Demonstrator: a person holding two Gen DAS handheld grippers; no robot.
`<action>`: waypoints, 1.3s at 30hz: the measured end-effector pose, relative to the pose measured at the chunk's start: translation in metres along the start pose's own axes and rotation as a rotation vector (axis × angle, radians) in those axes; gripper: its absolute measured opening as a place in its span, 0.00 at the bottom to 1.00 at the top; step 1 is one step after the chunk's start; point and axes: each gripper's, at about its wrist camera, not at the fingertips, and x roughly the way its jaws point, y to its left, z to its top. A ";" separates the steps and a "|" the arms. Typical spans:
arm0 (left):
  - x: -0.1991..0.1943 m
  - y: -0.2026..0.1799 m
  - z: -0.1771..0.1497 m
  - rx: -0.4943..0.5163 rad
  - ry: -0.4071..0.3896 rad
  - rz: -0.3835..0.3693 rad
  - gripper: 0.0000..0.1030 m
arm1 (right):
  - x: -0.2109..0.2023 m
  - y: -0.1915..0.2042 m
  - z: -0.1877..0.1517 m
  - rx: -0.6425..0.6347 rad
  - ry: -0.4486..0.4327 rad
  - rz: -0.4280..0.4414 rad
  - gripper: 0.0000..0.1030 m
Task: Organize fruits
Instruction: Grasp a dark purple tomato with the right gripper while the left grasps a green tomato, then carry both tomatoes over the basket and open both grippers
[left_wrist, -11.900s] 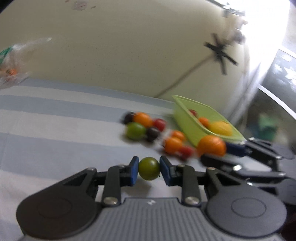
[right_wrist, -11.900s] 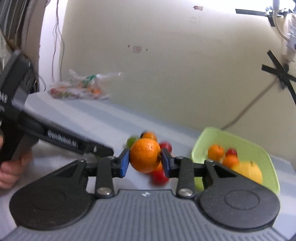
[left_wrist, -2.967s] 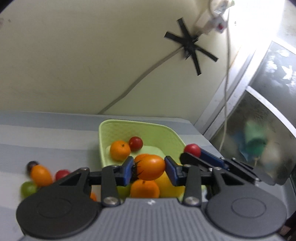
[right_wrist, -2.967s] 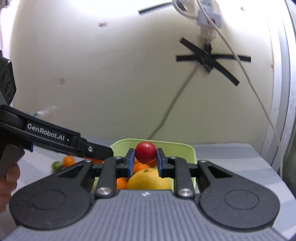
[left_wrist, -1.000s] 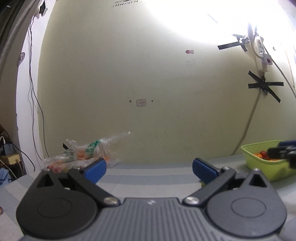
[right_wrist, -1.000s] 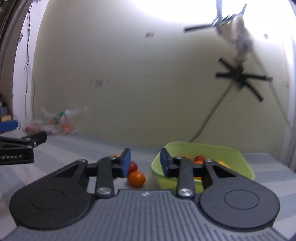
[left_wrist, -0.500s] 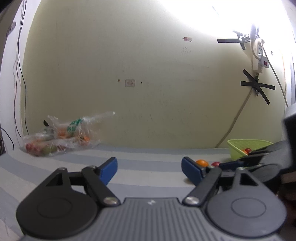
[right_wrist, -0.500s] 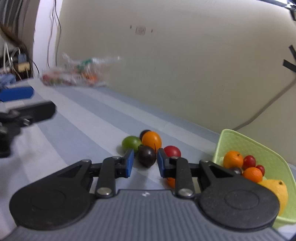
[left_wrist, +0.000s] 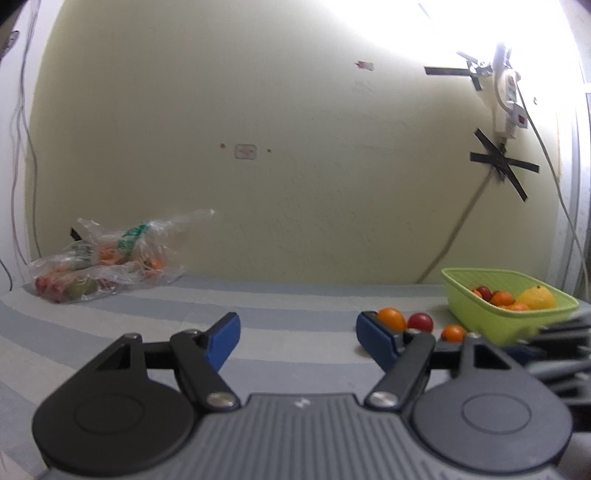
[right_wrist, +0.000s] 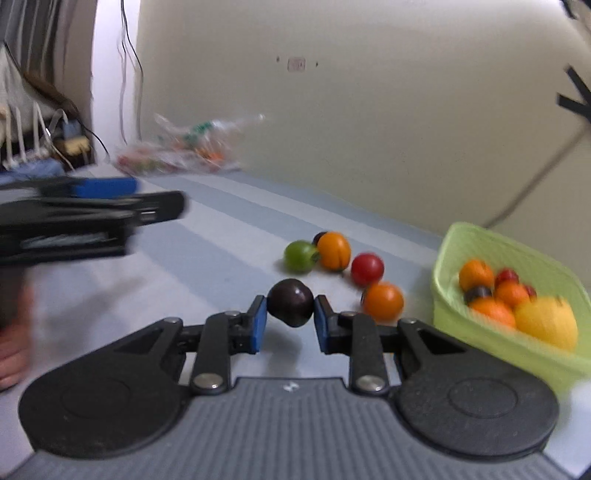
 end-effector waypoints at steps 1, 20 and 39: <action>0.002 -0.001 0.001 0.010 0.012 -0.011 0.69 | -0.009 0.000 -0.006 0.021 -0.008 0.007 0.29; 0.118 -0.072 0.017 0.232 0.360 -0.111 0.48 | -0.031 -0.041 -0.026 0.341 -0.035 0.085 0.29; 0.059 -0.070 0.028 0.039 0.327 -0.411 0.31 | -0.059 -0.067 -0.017 0.325 -0.144 -0.100 0.29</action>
